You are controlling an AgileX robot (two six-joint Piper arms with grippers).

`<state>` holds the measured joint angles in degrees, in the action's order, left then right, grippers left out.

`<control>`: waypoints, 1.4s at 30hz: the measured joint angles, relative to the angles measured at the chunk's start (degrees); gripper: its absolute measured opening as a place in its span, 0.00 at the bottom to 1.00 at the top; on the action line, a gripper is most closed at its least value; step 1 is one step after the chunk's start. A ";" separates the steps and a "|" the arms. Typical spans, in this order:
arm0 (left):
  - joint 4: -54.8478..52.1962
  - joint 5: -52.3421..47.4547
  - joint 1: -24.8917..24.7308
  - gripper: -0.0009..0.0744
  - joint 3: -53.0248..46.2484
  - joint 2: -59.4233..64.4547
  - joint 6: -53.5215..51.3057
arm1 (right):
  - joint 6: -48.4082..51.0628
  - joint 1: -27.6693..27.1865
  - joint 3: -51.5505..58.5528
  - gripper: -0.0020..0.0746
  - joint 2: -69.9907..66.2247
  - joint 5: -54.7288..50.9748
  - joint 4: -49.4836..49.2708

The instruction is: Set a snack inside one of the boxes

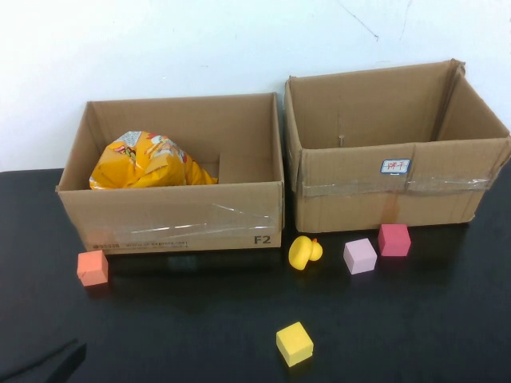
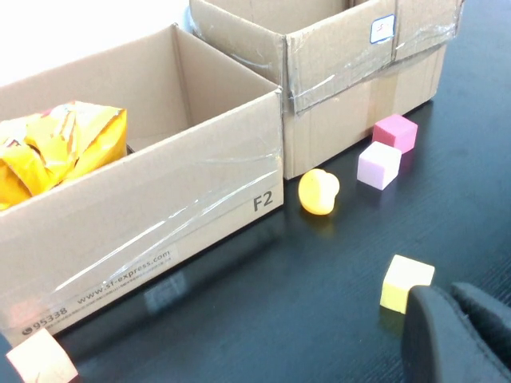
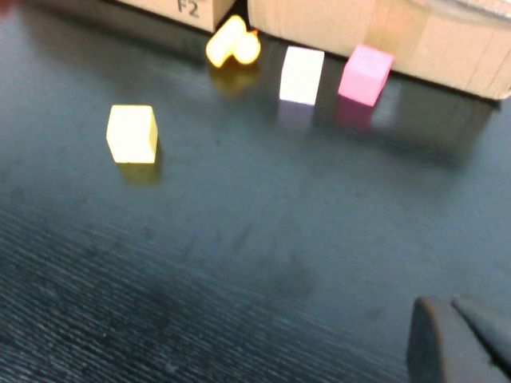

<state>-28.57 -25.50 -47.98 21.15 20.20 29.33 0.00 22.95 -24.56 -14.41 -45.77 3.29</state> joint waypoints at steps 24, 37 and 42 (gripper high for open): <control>25.78 1.37 38.90 0.01 -18.53 -20.72 -21.75 | 0.00 0.00 0.00 0.03 0.10 0.40 0.23; 32.03 5.37 44.05 0.01 -22.01 -20.82 -30.46 | 0.00 0.00 0.44 0.03 0.10 0.69 0.34; 32.03 5.37 44.05 0.01 -22.01 -20.82 -30.74 | 0.00 0.00 0.44 0.03 0.10 0.69 0.34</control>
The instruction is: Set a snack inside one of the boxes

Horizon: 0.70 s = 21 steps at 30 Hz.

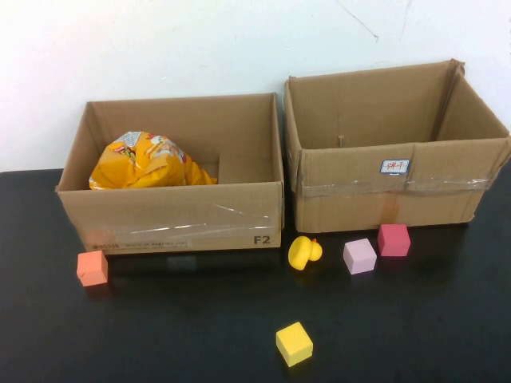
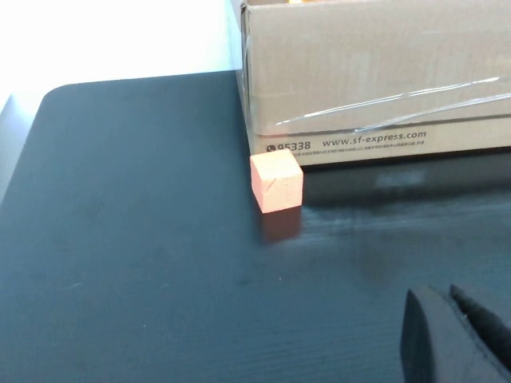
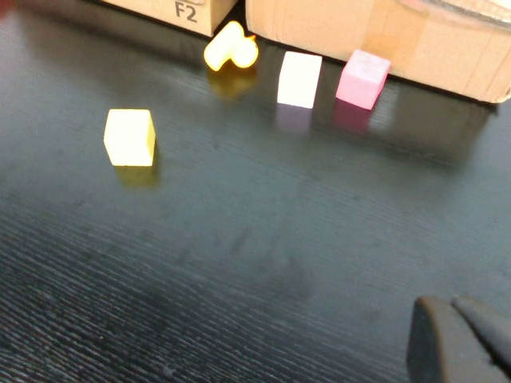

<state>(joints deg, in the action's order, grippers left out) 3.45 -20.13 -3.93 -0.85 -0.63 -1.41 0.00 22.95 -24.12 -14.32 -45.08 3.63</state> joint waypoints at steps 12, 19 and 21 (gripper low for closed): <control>0.10 0.00 0.08 0.01 0.00 0.00 0.00 | 0.00 0.00 0.00 0.03 0.00 0.00 0.00; 0.10 0.00 0.08 0.01 0.00 0.00 -0.09 | 0.00 -4.75 0.49 0.03 3.73 1.11 -2.36; 0.10 0.00 0.08 0.01 0.00 0.00 -0.09 | 0.81 -11.60 0.49 0.03 7.38 1.23 -2.47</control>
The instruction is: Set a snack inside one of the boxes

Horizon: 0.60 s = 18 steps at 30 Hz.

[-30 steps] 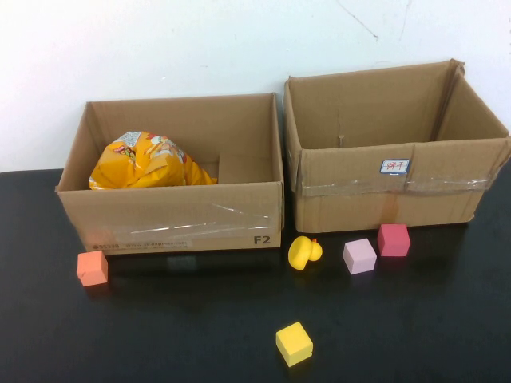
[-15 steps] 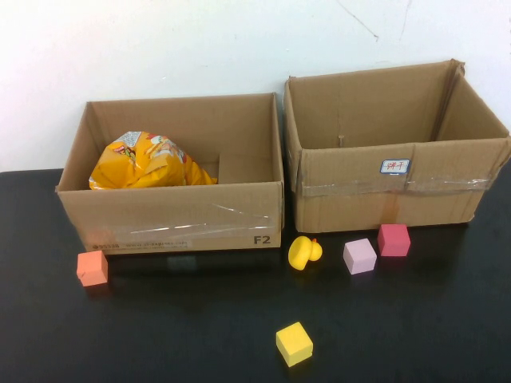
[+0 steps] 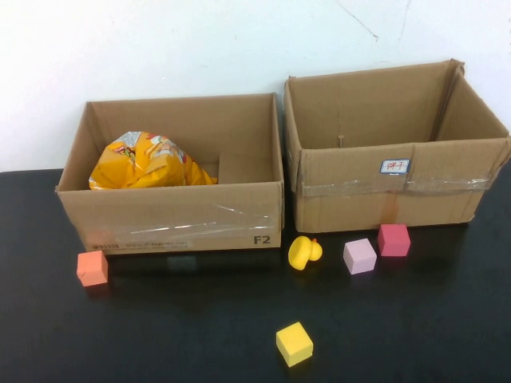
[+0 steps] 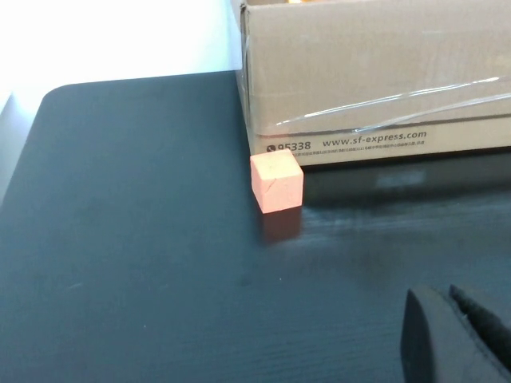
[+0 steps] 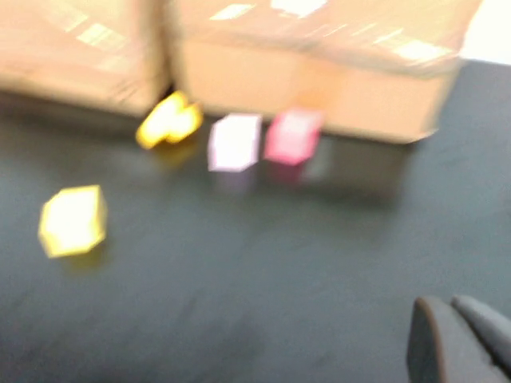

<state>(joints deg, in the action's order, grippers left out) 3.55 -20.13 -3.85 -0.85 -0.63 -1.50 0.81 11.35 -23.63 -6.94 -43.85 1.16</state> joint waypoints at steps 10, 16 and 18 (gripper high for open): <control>0.00 0.00 0.00 0.01 0.00 0.00 0.00 | -0.12 -10.52 11.26 0.02 7.84 15.72 5.13; 0.00 0.00 0.00 0.01 0.00 0.00 0.00 | -6.33 -10.65 24.69 0.02 7.84 30.95 6.41; 0.00 0.00 0.00 0.01 0.00 0.00 0.00 | -10.13 -10.65 25.09 0.02 7.84 31.06 5.98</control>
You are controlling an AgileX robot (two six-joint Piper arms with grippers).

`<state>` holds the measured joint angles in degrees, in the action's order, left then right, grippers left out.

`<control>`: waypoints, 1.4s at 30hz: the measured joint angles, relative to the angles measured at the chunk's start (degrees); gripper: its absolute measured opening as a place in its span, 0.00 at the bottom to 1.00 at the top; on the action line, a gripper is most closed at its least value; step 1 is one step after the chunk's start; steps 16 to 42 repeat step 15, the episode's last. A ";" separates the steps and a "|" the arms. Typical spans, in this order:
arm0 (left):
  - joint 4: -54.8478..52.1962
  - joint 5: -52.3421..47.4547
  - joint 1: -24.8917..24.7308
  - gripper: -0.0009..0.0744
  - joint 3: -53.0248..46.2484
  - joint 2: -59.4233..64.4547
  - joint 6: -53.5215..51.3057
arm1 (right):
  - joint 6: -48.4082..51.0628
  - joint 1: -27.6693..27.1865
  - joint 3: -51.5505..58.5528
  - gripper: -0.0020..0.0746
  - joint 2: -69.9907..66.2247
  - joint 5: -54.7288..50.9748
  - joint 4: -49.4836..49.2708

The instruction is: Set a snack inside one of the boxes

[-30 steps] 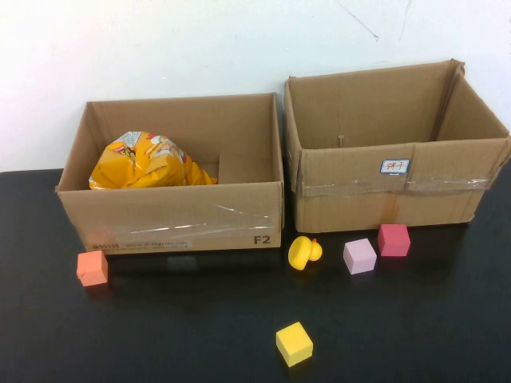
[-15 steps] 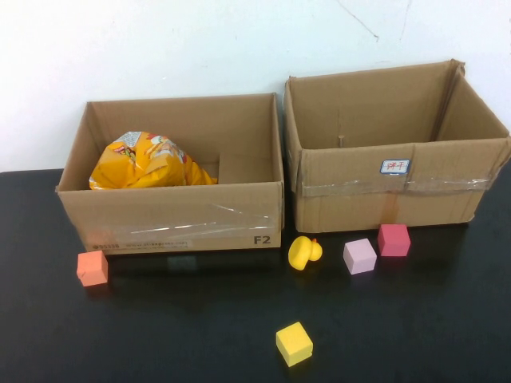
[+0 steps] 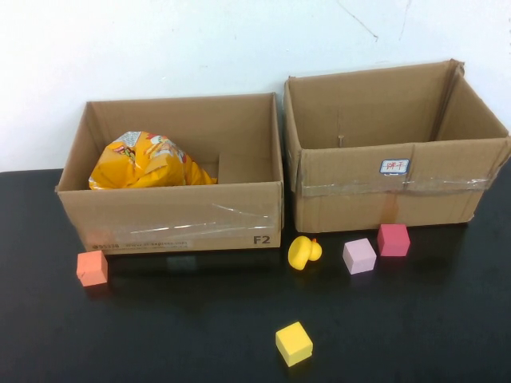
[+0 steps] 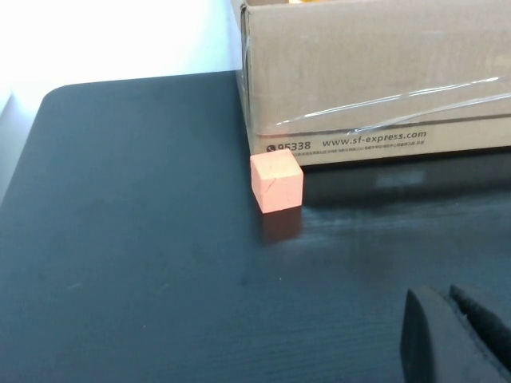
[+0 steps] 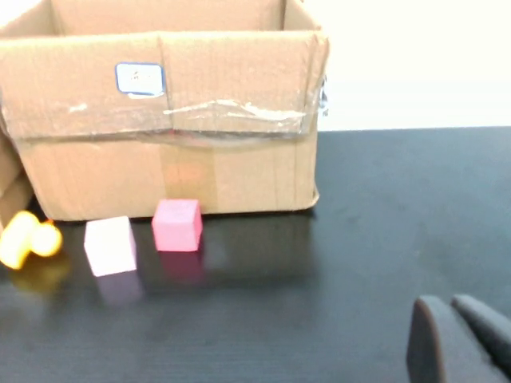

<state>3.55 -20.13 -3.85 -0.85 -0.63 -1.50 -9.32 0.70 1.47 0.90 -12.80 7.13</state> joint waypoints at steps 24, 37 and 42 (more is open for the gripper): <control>0.00 0.00 0.00 0.01 0.00 0.00 0.00 | -2.46 0.00 0.01 0.02 0.00 -7.32 -0.28; 0.00 0.00 0.00 0.01 0.00 0.00 0.00 | -2.46 0.00 0.01 0.02 0.00 -7.32 -0.28; 0.00 0.00 0.00 0.01 0.00 0.00 0.00 | -2.46 0.00 0.01 0.02 0.00 -7.32 -0.28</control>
